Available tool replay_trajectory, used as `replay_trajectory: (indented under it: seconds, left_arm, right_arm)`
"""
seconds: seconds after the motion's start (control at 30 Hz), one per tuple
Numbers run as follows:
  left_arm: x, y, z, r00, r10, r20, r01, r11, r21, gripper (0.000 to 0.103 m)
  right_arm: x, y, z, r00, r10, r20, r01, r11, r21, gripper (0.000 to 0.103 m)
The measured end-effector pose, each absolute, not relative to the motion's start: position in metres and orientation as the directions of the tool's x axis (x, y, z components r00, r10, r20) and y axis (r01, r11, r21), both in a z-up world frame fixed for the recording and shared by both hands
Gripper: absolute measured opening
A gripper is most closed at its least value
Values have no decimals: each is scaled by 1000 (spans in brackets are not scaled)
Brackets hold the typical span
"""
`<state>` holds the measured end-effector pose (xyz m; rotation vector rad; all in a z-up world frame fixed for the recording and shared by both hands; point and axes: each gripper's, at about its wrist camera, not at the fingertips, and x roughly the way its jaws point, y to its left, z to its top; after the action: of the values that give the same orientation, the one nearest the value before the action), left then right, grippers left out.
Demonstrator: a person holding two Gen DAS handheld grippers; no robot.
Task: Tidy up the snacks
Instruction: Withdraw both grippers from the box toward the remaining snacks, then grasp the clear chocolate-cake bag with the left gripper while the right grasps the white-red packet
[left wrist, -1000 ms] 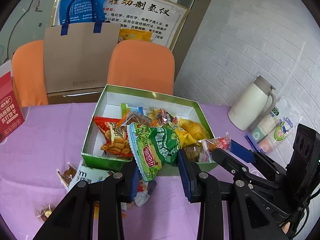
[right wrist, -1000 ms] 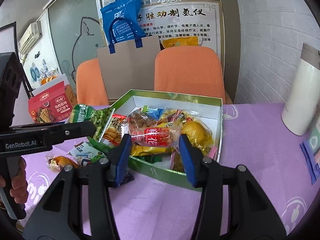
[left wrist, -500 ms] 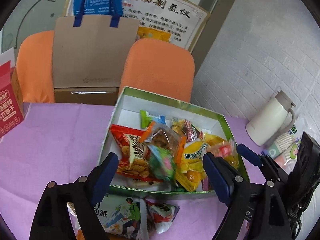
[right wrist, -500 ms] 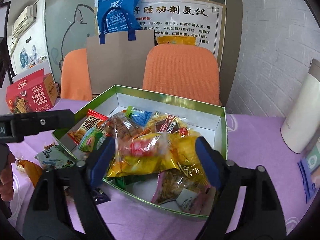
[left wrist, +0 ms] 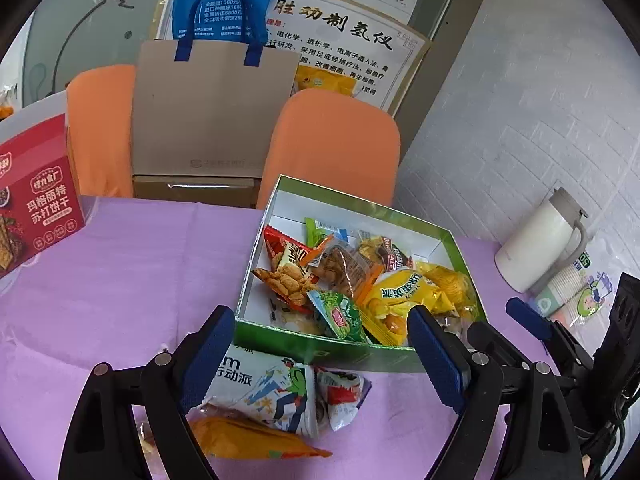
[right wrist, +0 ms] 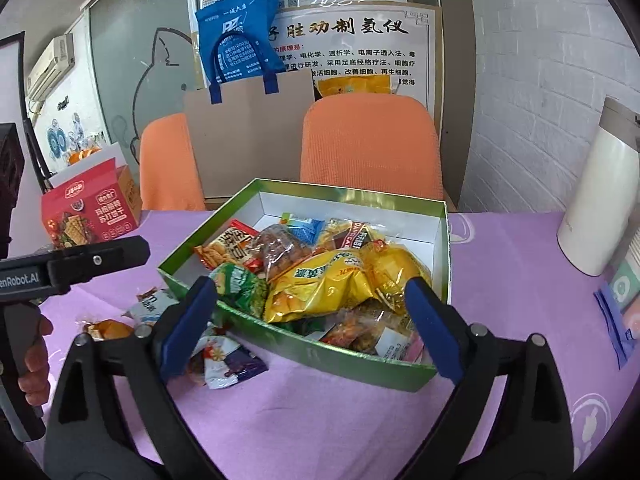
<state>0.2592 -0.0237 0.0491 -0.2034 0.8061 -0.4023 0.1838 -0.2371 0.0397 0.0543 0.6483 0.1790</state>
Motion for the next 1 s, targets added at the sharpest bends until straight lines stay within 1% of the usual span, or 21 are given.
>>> replay_trajectory:
  seconds: [0.17, 0.3, 0.4, 0.57, 0.6, 0.63, 0.73, 0.83, 0.93, 1.0]
  left_arm:
    - [226, -8, 64, 641, -422, -641, 274, 906, -323, 90]
    - [196, 11, 65, 640, -429, -638, 270, 902, -335, 90]
    - [175, 27, 56, 636, -425, -644, 268, 904, -333, 90]
    - [151, 57, 29, 617, -396, -680, 215, 916, -339, 90]
    - [146, 61, 22, 609, -390, -691, 206, 918, -338, 90]
    - [143, 67, 15, 601, -383, -702, 195, 922, -336, 90]
    - [134, 82, -5, 593, -367, -717, 173, 927, -331, 90]
    - [134, 90, -19, 592, -336, -732, 173, 941, -291, 90]
    - [140, 92, -20, 602, -312, -735, 201, 950, -239, 90]
    - [149, 93, -19, 610, -315, -727, 209, 949, -236, 90]
  right_arm:
    - [148, -226, 44, 774, 231, -589, -186, 973, 137, 98]
    - [126, -217, 32, 748, 270, -605, -203, 963, 179, 98]
    - [111, -212, 13, 718, 286, -635, -193, 958, 212, 98]
    - [95, -206, -25, 638, 369, -676, -185, 925, 331, 98]
    - [96, -203, -30, 622, 380, -685, -183, 921, 344, 95]
    - [98, -201, -33, 613, 379, -694, -181, 921, 344, 90]
    - [106, -192, -36, 602, 359, -713, -174, 931, 322, 80]
    - [114, -186, -35, 612, 342, -713, -161, 937, 311, 79]
    - [127, -185, -37, 617, 316, -720, -123, 943, 308, 78]
    - [138, -186, -39, 623, 293, -725, -95, 949, 302, 78]
